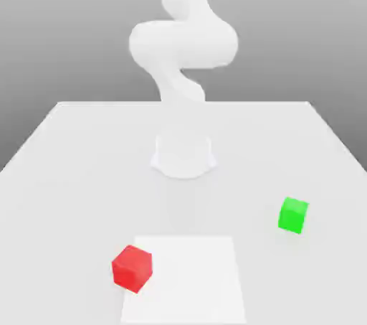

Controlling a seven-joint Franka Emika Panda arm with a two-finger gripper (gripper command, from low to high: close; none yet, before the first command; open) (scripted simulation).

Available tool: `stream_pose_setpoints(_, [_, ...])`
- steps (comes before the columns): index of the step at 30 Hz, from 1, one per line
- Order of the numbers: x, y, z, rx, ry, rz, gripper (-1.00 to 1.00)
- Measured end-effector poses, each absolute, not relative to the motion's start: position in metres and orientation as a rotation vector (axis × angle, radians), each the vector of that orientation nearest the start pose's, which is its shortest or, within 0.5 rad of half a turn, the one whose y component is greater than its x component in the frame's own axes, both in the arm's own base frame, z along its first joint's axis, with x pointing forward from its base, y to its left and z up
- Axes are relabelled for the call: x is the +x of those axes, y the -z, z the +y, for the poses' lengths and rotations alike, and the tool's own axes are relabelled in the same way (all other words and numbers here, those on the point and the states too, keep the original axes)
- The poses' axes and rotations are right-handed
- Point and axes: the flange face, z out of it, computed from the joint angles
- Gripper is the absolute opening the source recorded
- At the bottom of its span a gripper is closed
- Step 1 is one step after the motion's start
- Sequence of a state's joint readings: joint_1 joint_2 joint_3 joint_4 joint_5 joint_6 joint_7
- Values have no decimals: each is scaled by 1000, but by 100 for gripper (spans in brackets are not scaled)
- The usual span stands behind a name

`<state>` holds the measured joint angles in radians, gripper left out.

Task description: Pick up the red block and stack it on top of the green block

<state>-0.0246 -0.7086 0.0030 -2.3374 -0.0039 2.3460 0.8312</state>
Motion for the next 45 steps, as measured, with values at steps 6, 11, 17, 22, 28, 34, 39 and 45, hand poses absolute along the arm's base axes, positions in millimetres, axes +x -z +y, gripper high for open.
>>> stream_pose_setpoints(6, [441, -538, -33, -2530, 698, 1341, 0])
stream_pose_setpoints(11, [459, -430, -56, -2551, 490, 1521, 0])
stream_pose_setpoints(17, [446, -303, -79, -2542, 223, 1732, 0])
stream_pose_setpoints(22, [415, -211, -90, -2512, 21, 1878, 0])
stream_pose_setpoints(28, [411, -146, -89, -2510, 0, 1889, -100])
stream_pose_setpoints(34, [411, -143, -89, -2510, 2, 1890, -100])
stream_pose_setpoints(39, [412, -185, -90, -2510, 1, 1889, -100])
stream_pose_setpoints(45, [408, -219, -4, -2534, -6, 1842, -100])
